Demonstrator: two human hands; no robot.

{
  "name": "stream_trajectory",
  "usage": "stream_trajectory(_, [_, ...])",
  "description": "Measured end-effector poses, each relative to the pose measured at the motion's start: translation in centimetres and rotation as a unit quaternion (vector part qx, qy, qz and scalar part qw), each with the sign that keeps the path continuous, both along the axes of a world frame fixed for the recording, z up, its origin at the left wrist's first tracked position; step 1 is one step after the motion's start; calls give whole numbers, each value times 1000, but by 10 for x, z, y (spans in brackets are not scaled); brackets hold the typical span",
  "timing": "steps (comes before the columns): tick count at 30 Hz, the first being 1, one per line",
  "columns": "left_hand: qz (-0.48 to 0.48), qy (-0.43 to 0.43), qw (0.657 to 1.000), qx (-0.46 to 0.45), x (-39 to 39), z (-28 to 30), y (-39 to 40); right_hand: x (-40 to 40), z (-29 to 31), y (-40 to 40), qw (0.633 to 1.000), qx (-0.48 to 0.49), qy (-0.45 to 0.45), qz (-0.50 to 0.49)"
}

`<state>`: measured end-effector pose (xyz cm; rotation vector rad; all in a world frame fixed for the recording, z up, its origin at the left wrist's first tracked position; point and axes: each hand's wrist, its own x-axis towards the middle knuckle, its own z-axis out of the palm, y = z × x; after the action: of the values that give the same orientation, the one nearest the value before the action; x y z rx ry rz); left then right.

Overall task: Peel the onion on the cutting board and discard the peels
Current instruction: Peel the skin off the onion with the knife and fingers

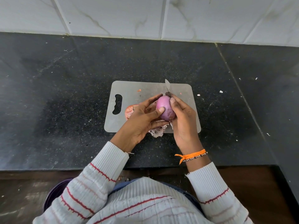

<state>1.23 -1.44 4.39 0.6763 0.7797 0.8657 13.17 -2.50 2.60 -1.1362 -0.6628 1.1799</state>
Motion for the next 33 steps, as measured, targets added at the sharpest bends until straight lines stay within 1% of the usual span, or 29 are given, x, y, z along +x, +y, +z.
stream_trajectory(3, [2,3,1000,-5,-1,-1,0,3,-2,1,999,-4,42,15])
stream_trajectory(6, [1,-13,1000,-21,0,-2,0,5,-6,-2,999,2,42,16])
stream_trajectory(9, [3,-26,999,-29,0,-1,0,6,-3,-3,997,2,73,20])
stream_trajectory(13, [8,-34,999,-31,0,-1,0,4,2,-4,998,1,40,39])
stream_trajectory(16, [18,-31,999,-39,-1,-1,0,6,1,-3,997,1,56,54])
stream_trajectory(19, [18,-51,997,-55,-3,0,0,10,-1,-5,997,-2,61,53])
stream_trajectory(21, [19,-63,995,-73,-3,3,-1,9,-1,-7,997,2,52,49])
stream_trajectory(26, [33,-68,993,-94,0,8,-1,3,10,-14,995,62,-37,65])
stream_trajectory(29, [32,-58,994,-90,0,8,-2,-2,11,-16,996,76,-44,35])
stream_trajectory(33, [42,-71,990,-111,0,8,-3,-5,6,-15,995,84,-59,-7])
